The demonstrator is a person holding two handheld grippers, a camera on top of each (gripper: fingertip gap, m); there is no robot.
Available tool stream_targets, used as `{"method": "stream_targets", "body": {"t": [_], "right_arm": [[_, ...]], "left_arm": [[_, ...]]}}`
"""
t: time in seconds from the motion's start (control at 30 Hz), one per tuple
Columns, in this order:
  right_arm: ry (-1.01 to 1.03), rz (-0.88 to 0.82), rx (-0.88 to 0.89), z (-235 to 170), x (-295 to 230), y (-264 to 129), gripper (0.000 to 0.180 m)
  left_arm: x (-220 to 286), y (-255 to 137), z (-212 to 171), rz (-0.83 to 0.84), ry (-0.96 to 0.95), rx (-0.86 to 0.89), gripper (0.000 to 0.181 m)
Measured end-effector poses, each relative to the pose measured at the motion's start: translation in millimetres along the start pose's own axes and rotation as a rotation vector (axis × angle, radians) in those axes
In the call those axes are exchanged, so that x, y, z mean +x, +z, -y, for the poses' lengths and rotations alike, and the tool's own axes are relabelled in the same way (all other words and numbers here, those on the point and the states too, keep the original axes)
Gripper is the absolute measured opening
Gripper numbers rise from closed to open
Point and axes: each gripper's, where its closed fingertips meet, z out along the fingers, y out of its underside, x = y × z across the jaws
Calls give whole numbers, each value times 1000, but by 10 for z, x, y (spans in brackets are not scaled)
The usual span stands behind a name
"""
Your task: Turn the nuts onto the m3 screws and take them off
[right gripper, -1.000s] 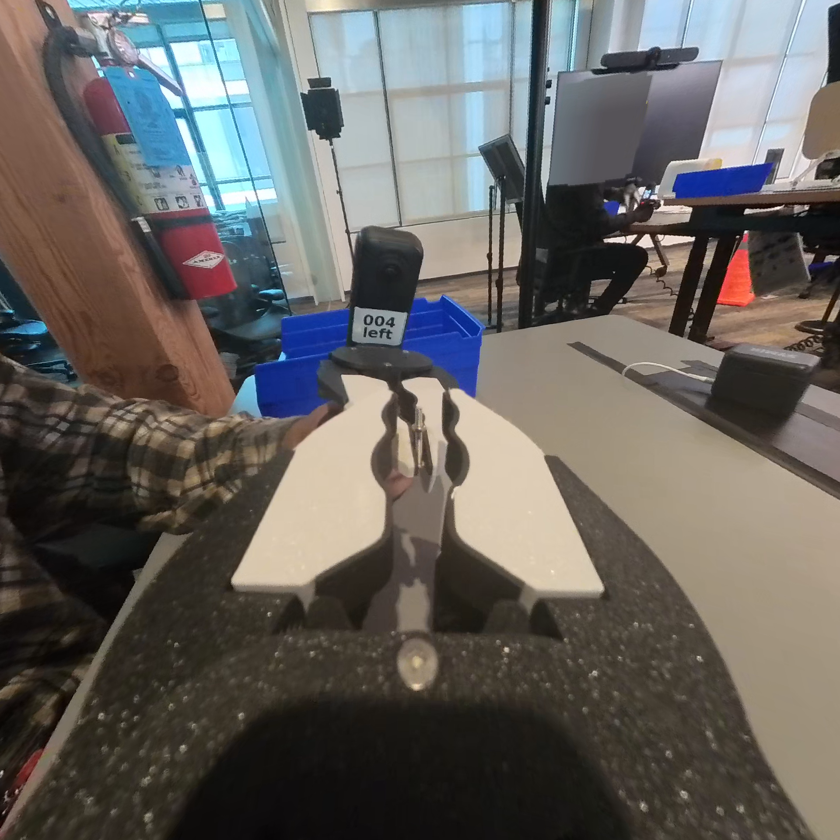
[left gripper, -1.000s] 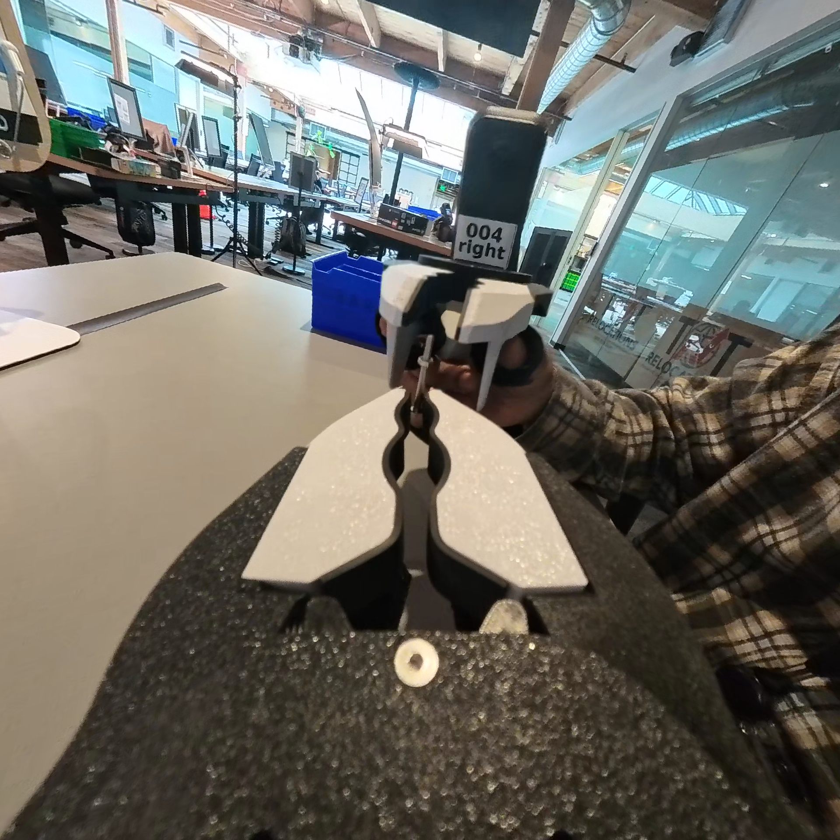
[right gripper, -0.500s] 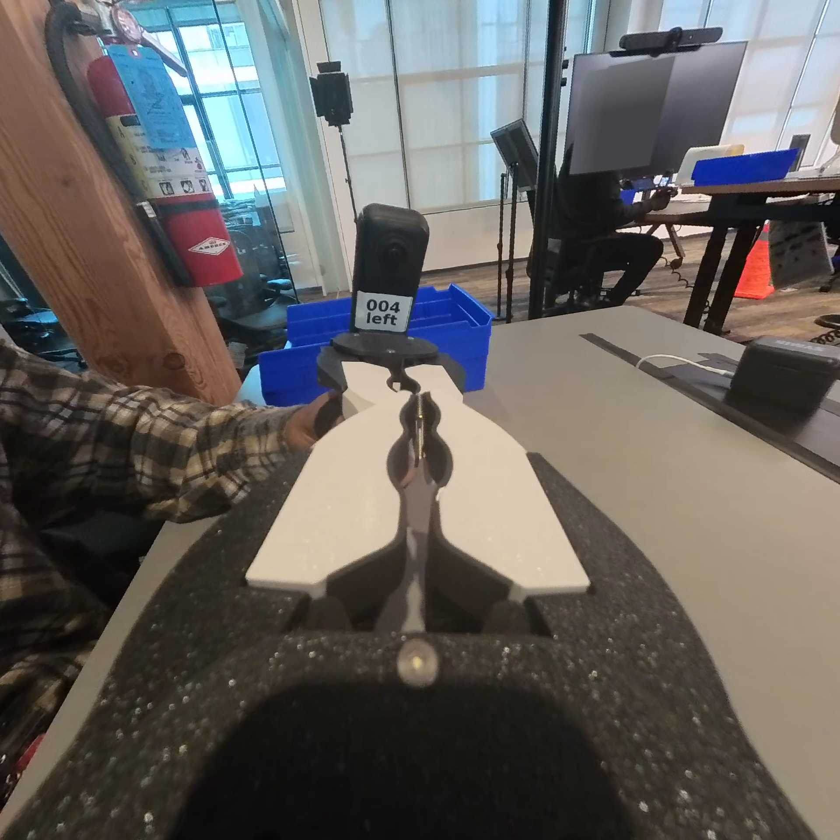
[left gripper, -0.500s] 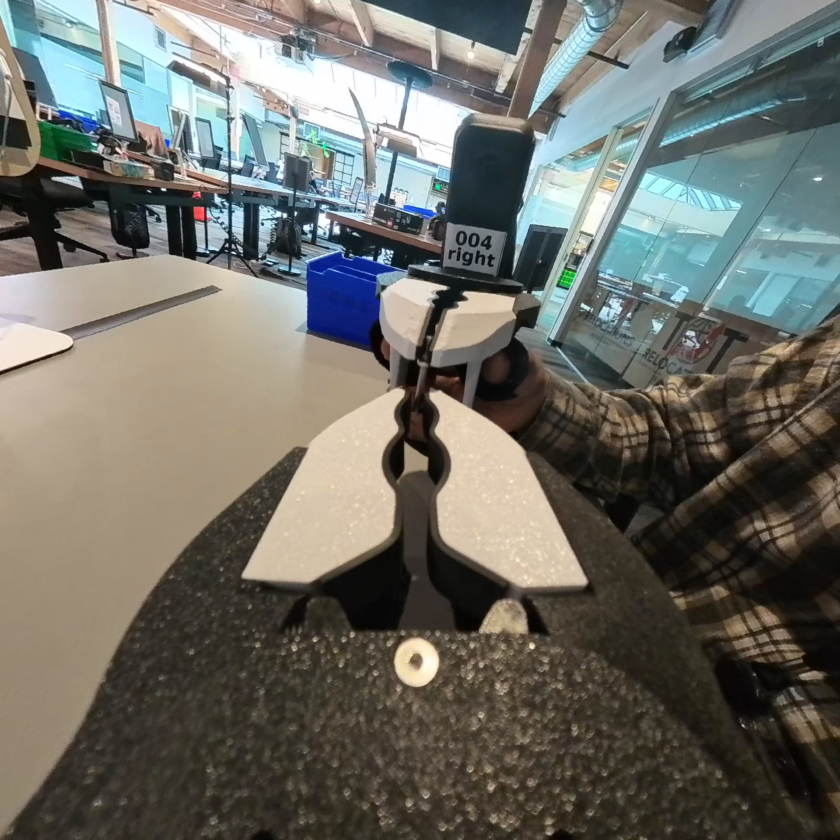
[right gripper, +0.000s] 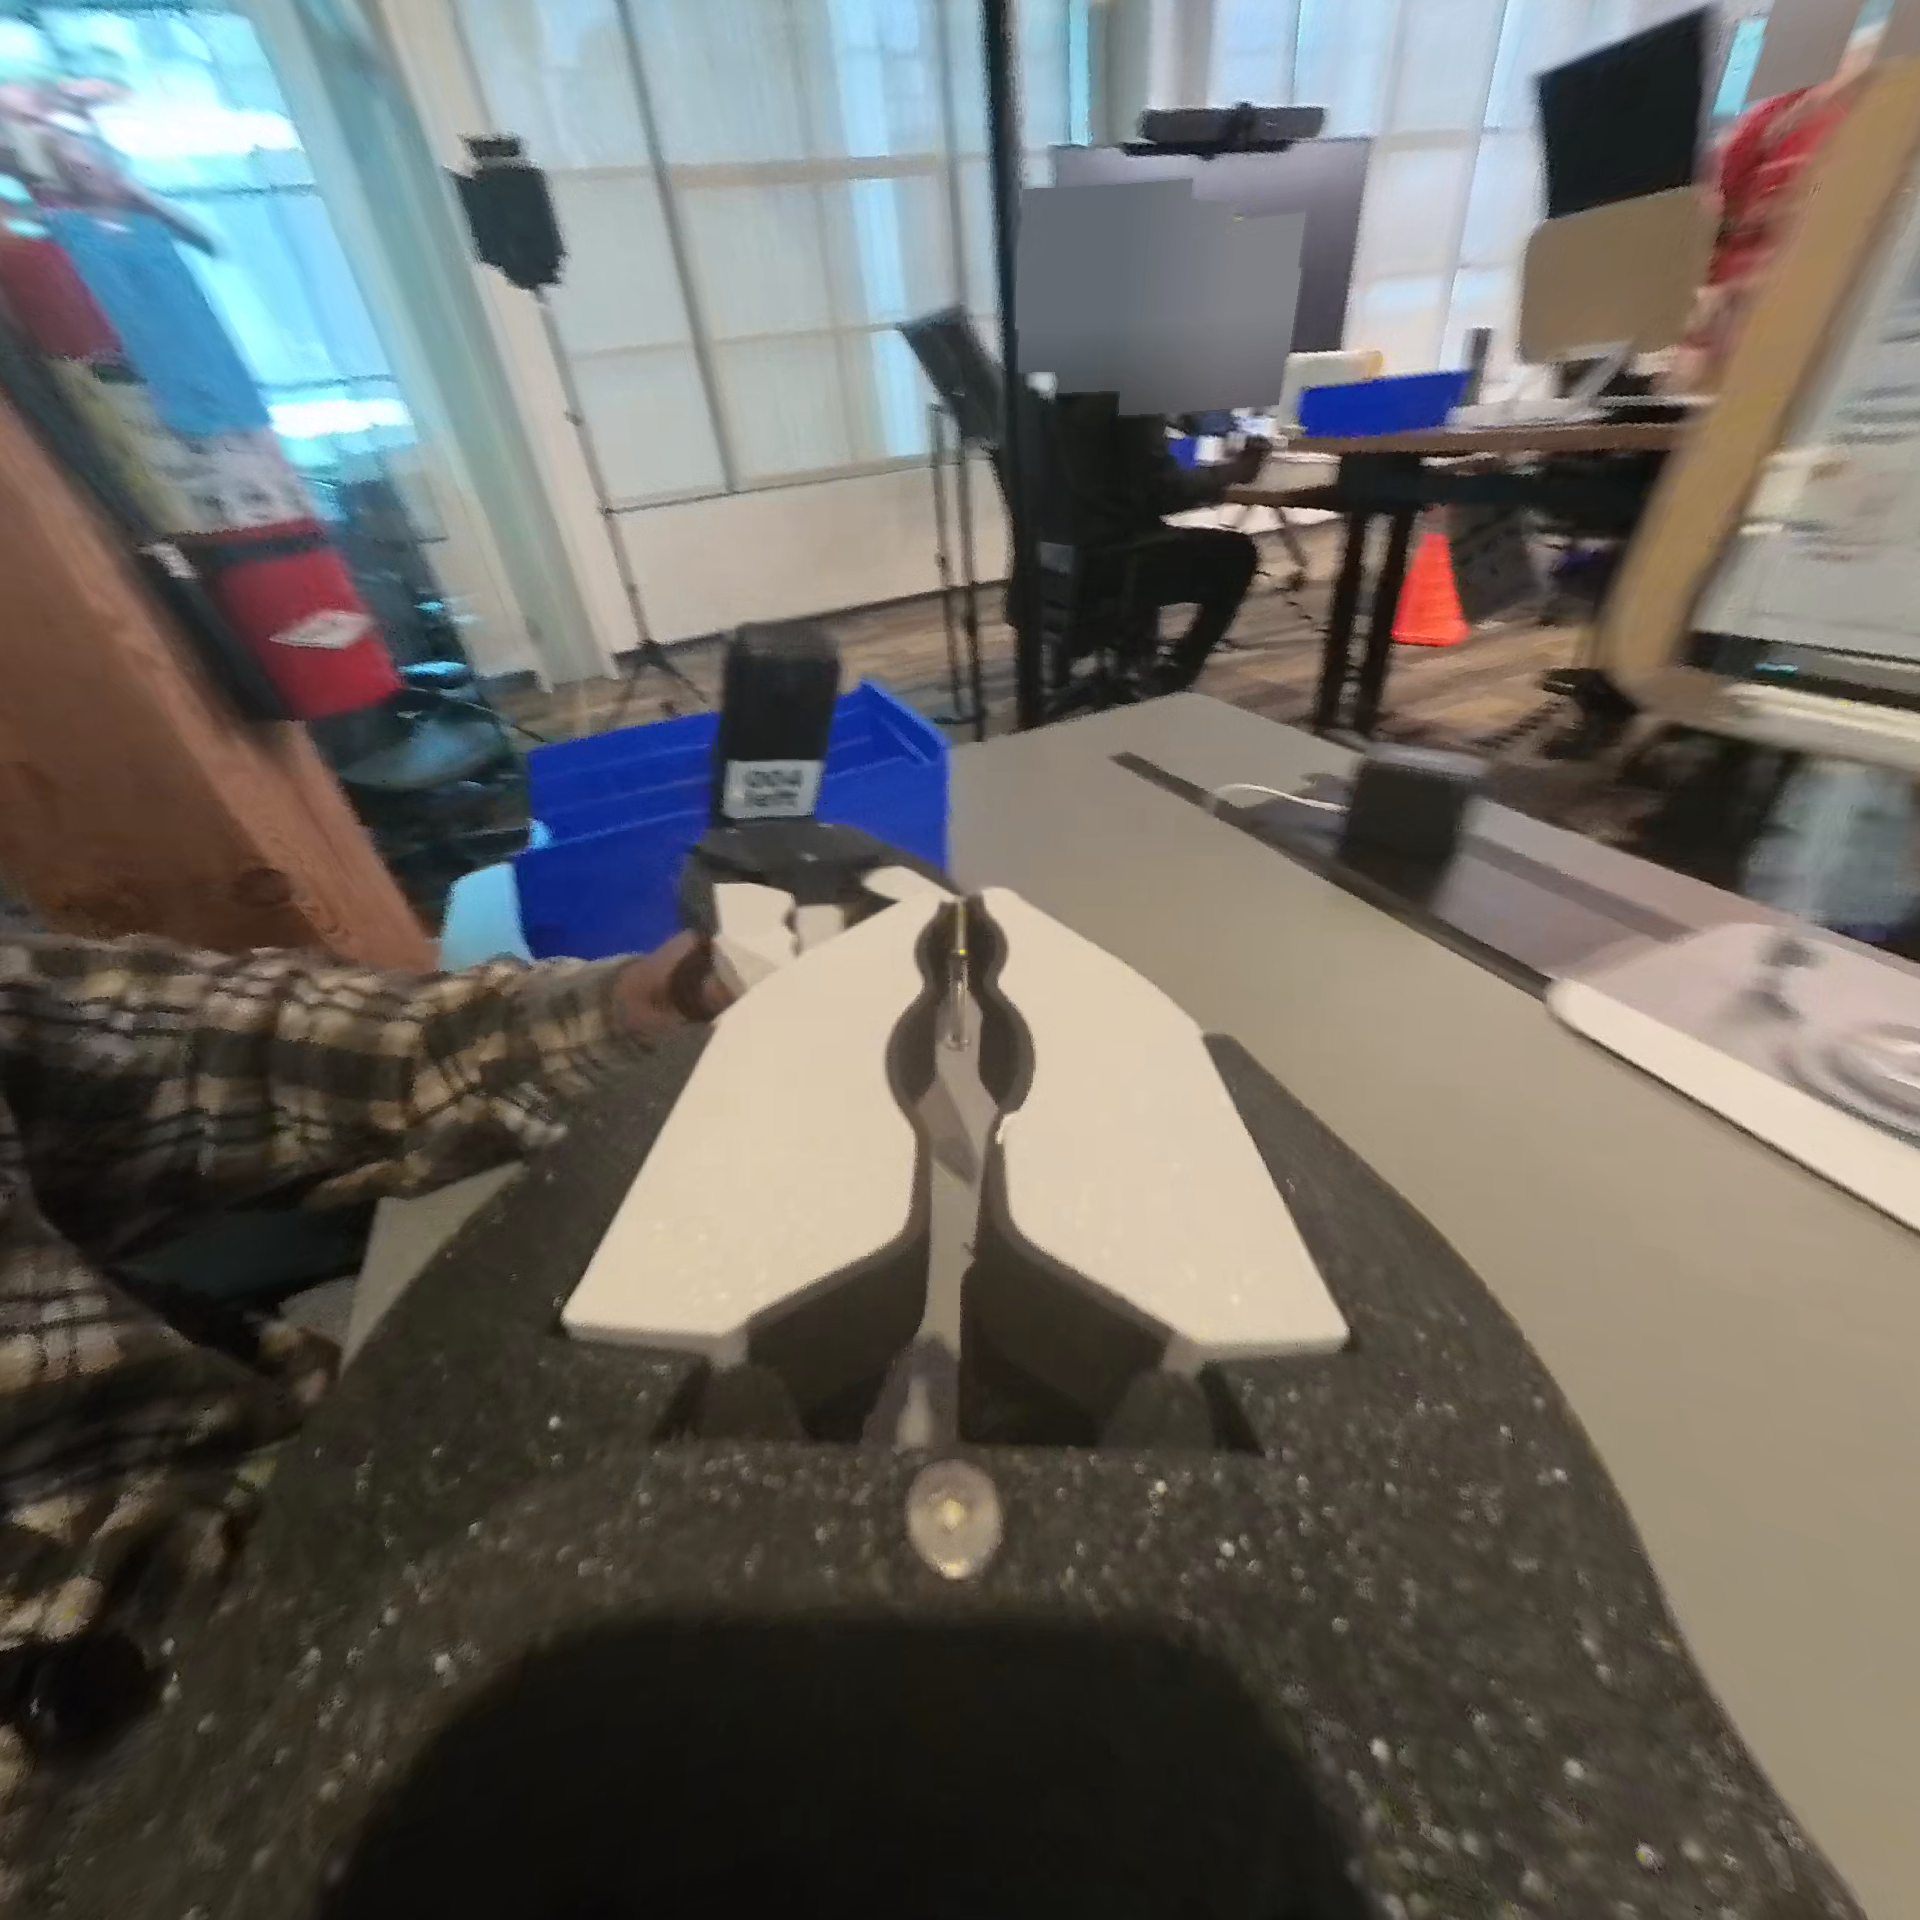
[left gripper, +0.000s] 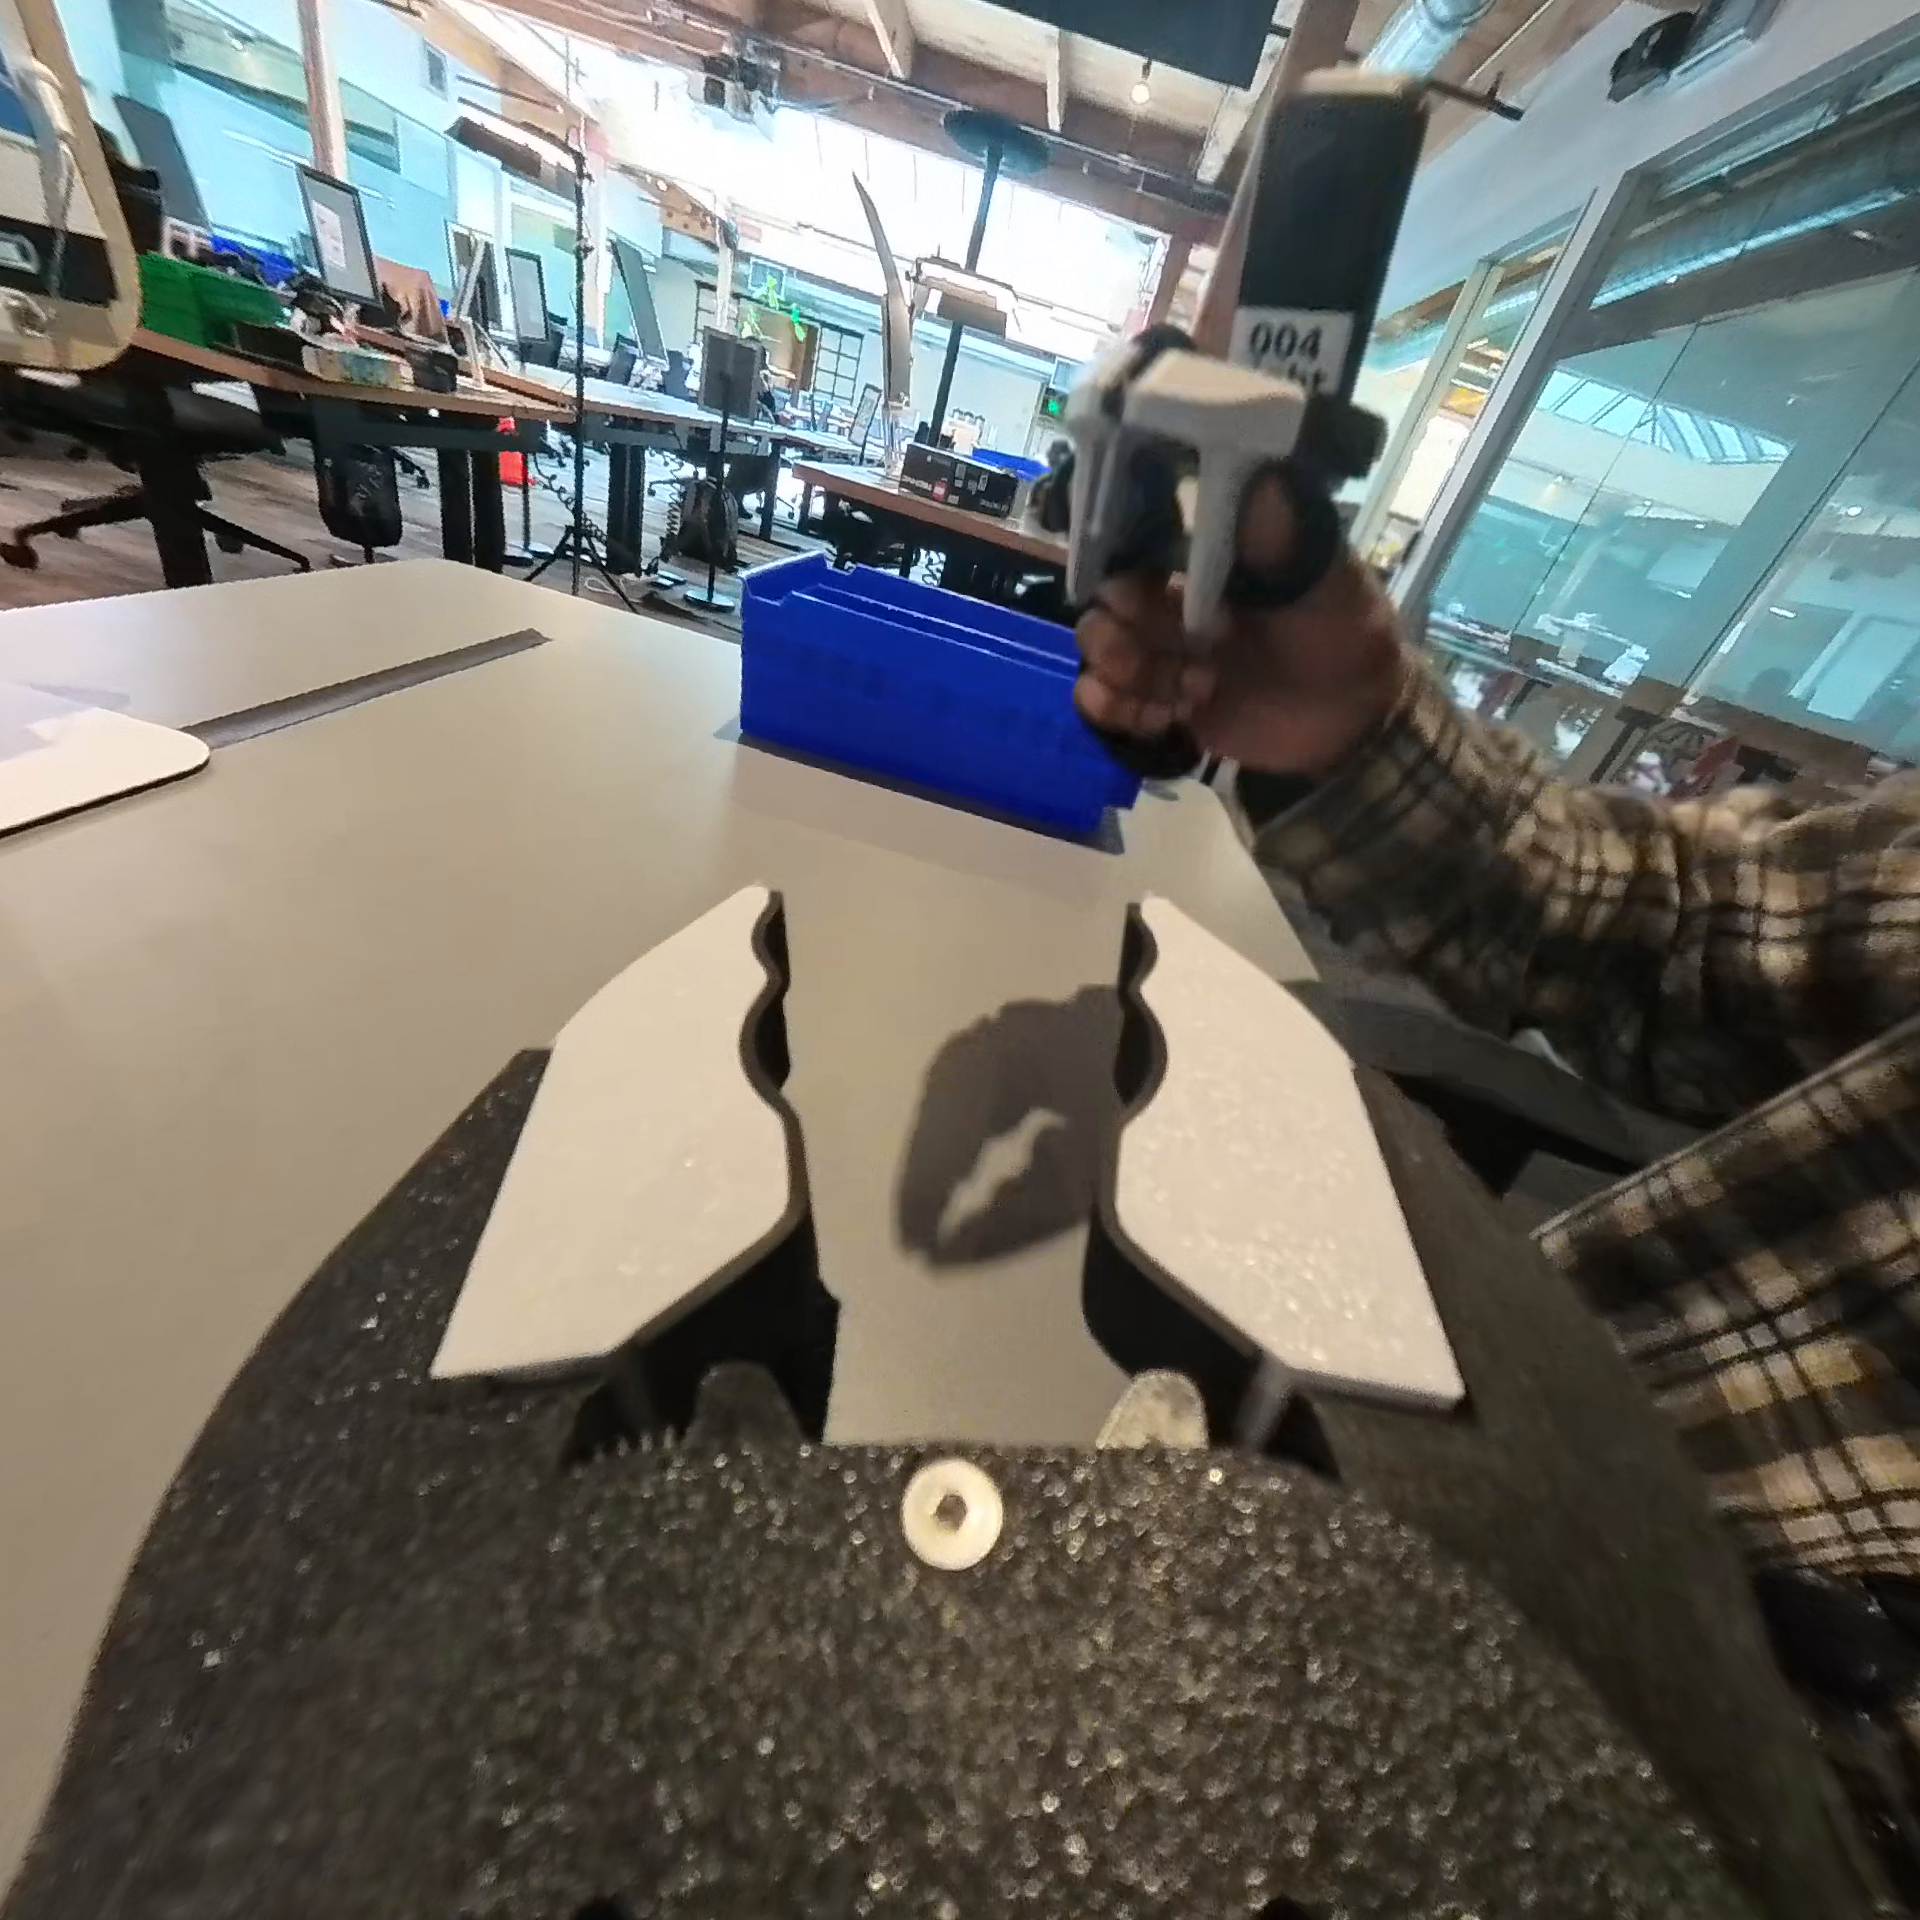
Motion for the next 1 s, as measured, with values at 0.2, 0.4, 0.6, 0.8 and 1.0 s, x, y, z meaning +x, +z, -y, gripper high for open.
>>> {"method": "stream_targets", "body": {"t": [0.2,0.4,0.6,0.8,1.0], "right_arm": [[-24,-473,-157,351,826,-1650,2],[128,-885,-418,15,1555,-3334,2],[369,-962,-634,-923,1936,-3932,2],[524,-976,-725,-1603,2154,-4071,3],[562,-962,-763,-1814,2172,-4050,10]], "left_arm": [[56,51,-55,-27,2,-32,59],[126,99,-97,-48,38,-63,53],[140,136,-190,-53,64,-98,48],[140,150,-257,-63,60,-131,45],[121,135,-265,-69,34,-136,44]]}}
